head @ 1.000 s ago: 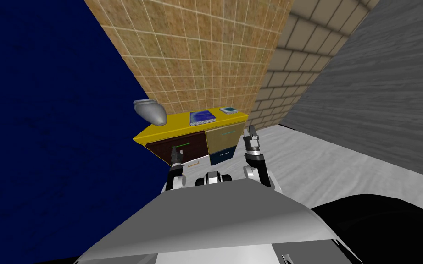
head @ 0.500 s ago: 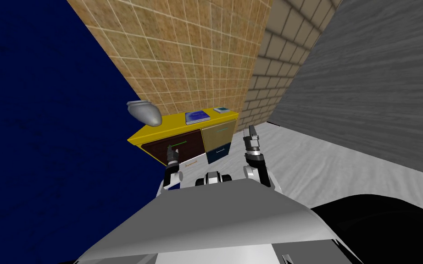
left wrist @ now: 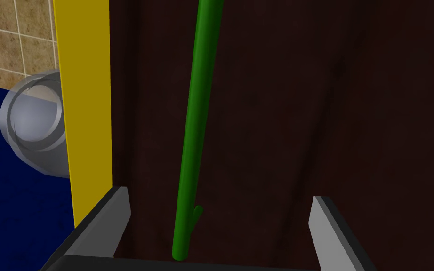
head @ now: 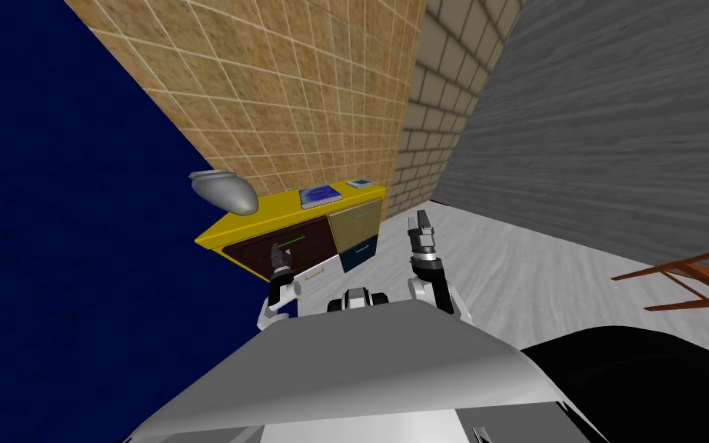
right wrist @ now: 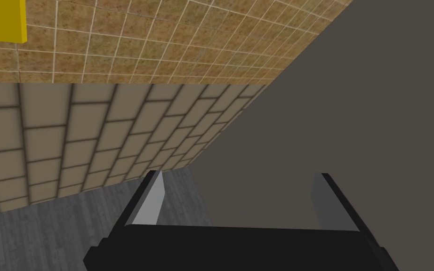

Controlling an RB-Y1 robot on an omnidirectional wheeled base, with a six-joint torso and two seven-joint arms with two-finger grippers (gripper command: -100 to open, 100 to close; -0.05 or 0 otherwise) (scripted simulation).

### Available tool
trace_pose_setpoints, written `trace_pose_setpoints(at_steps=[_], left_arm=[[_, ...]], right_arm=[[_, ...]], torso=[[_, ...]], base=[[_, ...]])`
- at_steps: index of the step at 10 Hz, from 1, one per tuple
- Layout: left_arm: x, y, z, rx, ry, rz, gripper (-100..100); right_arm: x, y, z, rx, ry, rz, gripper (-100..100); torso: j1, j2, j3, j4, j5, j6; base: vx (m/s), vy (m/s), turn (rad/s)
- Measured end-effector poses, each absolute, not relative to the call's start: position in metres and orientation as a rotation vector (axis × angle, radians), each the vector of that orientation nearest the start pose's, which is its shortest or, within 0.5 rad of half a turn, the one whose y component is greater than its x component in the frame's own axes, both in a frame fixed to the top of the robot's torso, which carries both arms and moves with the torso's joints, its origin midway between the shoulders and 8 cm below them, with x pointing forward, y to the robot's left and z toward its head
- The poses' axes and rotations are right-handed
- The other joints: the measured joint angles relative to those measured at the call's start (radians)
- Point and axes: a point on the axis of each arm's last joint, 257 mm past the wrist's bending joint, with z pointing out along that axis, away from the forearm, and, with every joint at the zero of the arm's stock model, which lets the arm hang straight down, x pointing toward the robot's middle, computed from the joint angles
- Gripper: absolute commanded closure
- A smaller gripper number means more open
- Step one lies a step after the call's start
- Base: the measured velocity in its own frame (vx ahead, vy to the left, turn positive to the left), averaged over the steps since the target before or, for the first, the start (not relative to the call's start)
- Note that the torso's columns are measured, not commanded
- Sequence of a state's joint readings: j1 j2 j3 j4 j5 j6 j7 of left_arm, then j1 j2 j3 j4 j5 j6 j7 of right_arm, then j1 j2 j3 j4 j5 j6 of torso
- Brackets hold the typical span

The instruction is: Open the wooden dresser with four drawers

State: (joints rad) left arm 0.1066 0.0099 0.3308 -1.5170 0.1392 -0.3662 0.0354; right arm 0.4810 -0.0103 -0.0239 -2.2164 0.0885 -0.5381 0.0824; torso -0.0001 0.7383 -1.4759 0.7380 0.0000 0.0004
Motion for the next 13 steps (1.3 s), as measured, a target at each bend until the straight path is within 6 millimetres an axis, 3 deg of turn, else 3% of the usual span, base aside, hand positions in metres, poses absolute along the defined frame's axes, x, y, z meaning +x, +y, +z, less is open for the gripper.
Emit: trace_pose_setpoints(at_steps=[9,10,13], left_arm=[[0.476,0.515,-0.201,-1.319,0.539,-0.953,-100],[0.476,0.516,-0.201,-1.32,0.537,-0.951,100],[0.471,0.488,-0.205,-1.292,0.596,-0.987,100]], right_arm=[[0.352,-0.275,0.009,0.564,0.697,1.153,0],[0.352,-0.275,0.009,0.564,0.697,1.153,0],[0.352,-0.275,0.009,0.565,0.697,1.153,0]], torso=[[0.0,-0.001,0.0,0.0,0.0,-0.001],[0.001,-0.003,-0.001,-0.001,0.0,-0.001],[0.007,-0.01,-0.006,-0.001,0.001,0.0]], base=[[-0.09,-0.018,-0.193],[0.062,0.034,0.348],[0.126,0.015,0.306]])
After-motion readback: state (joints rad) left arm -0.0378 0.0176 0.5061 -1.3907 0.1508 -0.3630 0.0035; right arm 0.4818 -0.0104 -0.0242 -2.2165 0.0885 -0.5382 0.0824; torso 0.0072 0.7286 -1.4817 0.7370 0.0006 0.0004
